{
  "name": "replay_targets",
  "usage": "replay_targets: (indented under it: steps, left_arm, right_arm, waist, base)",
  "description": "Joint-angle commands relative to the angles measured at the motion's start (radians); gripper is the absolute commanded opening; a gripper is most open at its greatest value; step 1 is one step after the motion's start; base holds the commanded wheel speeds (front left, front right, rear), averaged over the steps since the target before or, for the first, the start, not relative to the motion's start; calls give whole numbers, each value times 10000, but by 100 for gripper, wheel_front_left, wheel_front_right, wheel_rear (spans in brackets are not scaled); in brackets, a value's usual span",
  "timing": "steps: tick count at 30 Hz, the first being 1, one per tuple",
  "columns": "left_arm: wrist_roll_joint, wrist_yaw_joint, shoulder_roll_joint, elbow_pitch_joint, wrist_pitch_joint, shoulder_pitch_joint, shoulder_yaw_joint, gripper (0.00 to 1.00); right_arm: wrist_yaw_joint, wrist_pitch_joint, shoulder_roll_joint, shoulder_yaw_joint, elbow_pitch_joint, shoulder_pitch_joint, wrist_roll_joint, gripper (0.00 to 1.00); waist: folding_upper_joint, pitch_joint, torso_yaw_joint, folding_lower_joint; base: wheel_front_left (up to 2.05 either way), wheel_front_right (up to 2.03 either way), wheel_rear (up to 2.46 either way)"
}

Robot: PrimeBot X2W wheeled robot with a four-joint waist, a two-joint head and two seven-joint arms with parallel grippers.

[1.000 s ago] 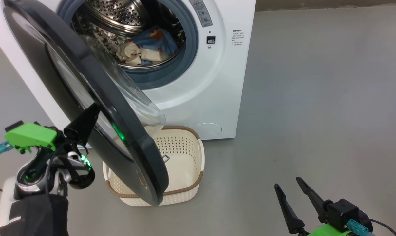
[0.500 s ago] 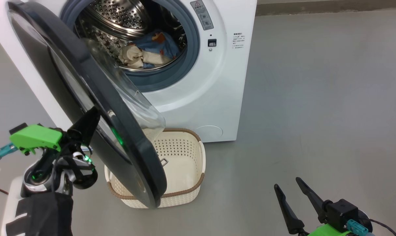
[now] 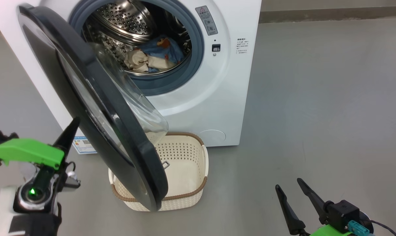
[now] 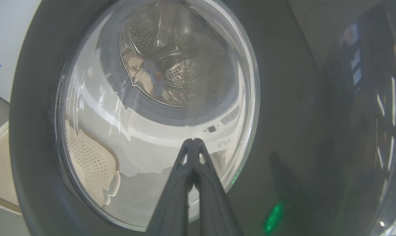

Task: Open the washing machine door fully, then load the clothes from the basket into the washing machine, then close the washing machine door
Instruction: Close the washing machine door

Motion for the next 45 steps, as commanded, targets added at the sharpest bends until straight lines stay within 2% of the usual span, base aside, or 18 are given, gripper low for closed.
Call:
replay_targets:
  steps: [1,4,5,6,13,19,22,27,35,40,45]
  left_arm:
    - [299,-102,470,-439,-172,-25,197,15]
    - [1173,-268,721,-992,-946,545,9,49]
    - [1582,-322,833,-1133,-1222,774,-140,89]
    - [1961,-372,906,-1256,-1514,992,-285,100]
    - [4241,-420,1080,-1706,-3617,2103,-1031,100]
    - [5879,-378,1092,-1394,-5222,2690,-1724,100]
    - [6632,-436,1158,-1113,-5679,2935,-2088,100]
    - [7851,-549,1115,-1022,-5936,3270,-2358,100]
    - [9541,-647,371,-1699,-5947,4223,-915,100]
    - [10208,-697,-68,-2060,-5948,4606,-208,100]
    - [10421,-712,-213,-2345,-5948,4834,-344,100]
  right_arm:
    - [14,-120,-14,169,-268,-11,-72,100]
    - [14,-120,2,102,-303,40,-91,100]
    - [14,-120,13,71,-319,58,-94,100]
    - [14,-120,23,39,-335,78,-93,100]
    - [14,-120,86,-278,-437,309,-127,100]
    - [14,-120,73,-433,-474,394,-158,100]
    - [14,-120,72,-463,-476,389,-170,100]
    - [14,-120,76,-483,-505,380,-189,100]
    - [14,-120,43,-564,-536,396,-215,100]
    - [14,-120,69,-619,-551,421,-245,100]
    - [14,-120,113,-673,-541,456,-268,100]
  waist:
    - [0,-12,12,0]
    - [0,-35,0,0]
    - [0,-35,-7,0]
    - [0,-32,-7,0]
    - [0,-47,101,0]
    - [0,-87,139,0]
    - [0,-114,130,0]
    - [0,-118,104,0]
    - [0,-50,2,0]
    - [0,-20,-56,0]
    - [0,10,-98,0]
  base:
    - [0,0,0]
    - [0,0,0]
    - [0,0,0]
    - [0,0,0]
    - [0,0,0]
    - [0,0,0]
    - [0,0,0]
    - [0,0,0]
    - [0,0,0]
    - [0,0,0]
    - [0,0,0]
